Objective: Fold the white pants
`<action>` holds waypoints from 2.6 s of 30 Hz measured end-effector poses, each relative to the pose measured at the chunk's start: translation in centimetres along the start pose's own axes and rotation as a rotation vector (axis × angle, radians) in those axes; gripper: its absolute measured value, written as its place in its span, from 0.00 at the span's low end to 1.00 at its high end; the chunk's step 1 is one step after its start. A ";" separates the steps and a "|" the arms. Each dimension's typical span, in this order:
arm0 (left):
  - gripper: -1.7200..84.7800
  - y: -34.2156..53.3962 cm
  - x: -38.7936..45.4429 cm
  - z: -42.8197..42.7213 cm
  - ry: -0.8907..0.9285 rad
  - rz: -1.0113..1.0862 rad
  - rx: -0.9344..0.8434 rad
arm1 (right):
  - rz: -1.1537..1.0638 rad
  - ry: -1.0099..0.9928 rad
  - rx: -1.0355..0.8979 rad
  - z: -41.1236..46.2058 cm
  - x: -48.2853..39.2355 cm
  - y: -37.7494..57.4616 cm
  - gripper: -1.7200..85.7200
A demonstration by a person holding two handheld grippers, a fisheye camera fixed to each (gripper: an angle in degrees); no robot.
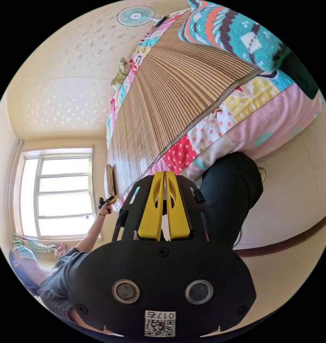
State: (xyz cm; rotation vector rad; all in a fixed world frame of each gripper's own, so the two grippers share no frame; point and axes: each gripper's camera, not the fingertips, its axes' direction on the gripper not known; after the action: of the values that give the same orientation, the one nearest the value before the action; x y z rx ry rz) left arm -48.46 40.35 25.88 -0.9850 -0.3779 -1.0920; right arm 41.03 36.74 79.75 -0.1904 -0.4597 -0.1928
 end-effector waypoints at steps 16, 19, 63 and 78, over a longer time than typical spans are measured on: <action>0.17 2.8 9.6 -5.5 -0.648 -0.020 0.591 | 0.005 -0.091 0.009 -4.2 -1.1 -0.9 0.03; 0.14 0.0 7.4 -4.1 -0.661 -0.104 0.463 | 0.054 -0.126 0.016 -4.2 0.0 -0.2 0.03; 0.02 1.8 5.6 -9.7 1.361 0.549 0.756 | -0.167 -0.364 -0.293 -2.5 -2.9 -6.2 0.03; 0.07 7.8 -23.2 4.9 1.423 -0.527 0.736 | -0.099 -0.358 -0.309 -3.6 0.1 -6.2 0.03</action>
State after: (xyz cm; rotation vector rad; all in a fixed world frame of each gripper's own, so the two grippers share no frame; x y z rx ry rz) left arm -51.13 58.32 8.80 0.6703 0.1785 -1.6647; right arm 41.20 29.92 77.43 -0.5109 -0.7958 -0.3297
